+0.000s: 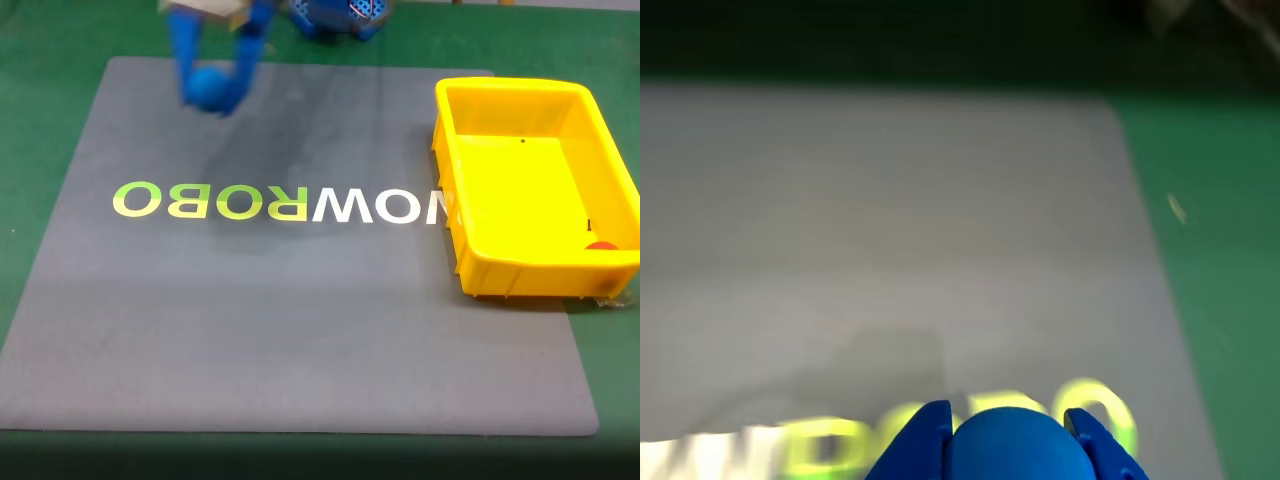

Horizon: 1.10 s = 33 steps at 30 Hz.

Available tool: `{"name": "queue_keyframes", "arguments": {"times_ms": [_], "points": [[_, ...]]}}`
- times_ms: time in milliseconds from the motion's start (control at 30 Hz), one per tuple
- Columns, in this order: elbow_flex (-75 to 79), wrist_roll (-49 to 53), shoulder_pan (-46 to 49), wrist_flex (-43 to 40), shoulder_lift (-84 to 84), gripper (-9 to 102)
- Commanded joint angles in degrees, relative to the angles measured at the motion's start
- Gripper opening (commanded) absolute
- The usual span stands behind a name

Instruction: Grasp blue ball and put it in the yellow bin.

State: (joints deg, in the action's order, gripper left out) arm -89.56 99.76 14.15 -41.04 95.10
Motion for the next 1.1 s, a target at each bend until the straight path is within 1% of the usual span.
{"name": "queue_keyframes", "arguments": {"times_ms": [0, 167, 300, 500, 600, 767, 967, 1033, 1067], "points": [[-2.4, -1.1, -8.9, 1.3, 8.3, 0], [-10.5, -1.8, -22.2, 4.6, 14.8, 0], [-14.9, -3.2, -31.8, 6.8, 16.9, 0], [-15.5, -6.3, -41.6, 9.8, 15.6, 0], [-15.5, -6.9, -43.7, 11.5, 14.2, 0], [-15.3, -6.7, -44.6, 14.1, 11.7, 0], [-15.3, -7.0, -44.4, 14.5, 10.7, 0], [-15.3, -7.3, -44.4, 14.5, 10.7, 3], [-15.3, -7.6, -44.4, 14.5, 10.7, 7]]}}
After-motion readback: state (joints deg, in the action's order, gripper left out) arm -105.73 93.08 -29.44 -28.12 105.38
